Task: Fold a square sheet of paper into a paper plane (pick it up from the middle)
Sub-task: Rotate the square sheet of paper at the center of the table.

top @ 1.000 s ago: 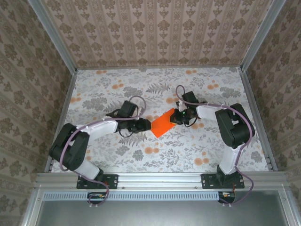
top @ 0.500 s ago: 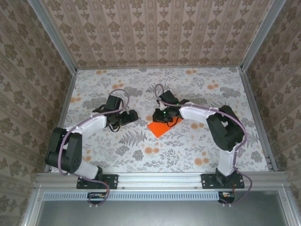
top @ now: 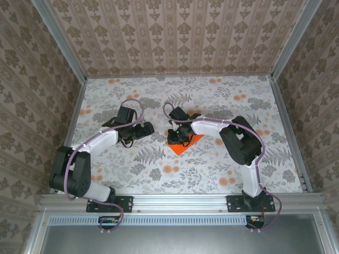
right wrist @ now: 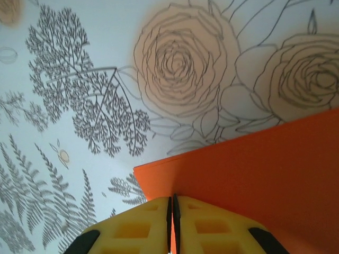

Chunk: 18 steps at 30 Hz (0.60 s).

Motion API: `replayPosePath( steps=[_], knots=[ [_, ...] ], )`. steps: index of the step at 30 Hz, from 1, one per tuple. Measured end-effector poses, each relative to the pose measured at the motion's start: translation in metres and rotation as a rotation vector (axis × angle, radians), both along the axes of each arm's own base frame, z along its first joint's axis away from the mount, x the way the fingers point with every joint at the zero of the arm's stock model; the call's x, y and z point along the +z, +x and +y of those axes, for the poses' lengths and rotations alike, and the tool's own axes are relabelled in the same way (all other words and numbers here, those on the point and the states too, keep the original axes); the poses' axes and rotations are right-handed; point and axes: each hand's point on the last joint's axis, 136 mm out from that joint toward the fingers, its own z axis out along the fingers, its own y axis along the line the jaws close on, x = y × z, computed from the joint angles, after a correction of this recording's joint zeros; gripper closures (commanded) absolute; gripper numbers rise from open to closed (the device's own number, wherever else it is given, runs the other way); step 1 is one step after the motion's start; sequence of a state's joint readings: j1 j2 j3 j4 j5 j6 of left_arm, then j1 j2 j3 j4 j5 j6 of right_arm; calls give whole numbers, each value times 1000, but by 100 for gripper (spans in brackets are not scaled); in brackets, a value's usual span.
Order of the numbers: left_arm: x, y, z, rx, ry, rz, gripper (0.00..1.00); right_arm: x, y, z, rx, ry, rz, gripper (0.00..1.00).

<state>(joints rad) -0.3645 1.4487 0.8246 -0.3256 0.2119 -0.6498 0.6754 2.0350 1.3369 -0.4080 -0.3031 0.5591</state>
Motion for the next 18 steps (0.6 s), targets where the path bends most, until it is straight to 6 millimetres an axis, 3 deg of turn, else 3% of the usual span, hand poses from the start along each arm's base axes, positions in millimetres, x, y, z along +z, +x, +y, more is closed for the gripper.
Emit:
replayPosePath(
  steps=[5,9,12,15,18],
  knots=[
    [0,-1,-2,-7,-10,4,0,-1,-17,-4,165,-20,-8,86],
    [2,-2,-5,-16,-26,6,0,-1,-52,-27,316,-54,1,84],
    [4,-1,-9,-28,-49,-1,0,7,-68,-43,347,-70,-4,73],
    [5,-2,-14,-41,-72,-2,0,28,-62,-50,282,-45,-57,62],
    [5,-5,-21,-66,-92,3,0,47,-34,-64,113,-12,-118,58]
  ],
)
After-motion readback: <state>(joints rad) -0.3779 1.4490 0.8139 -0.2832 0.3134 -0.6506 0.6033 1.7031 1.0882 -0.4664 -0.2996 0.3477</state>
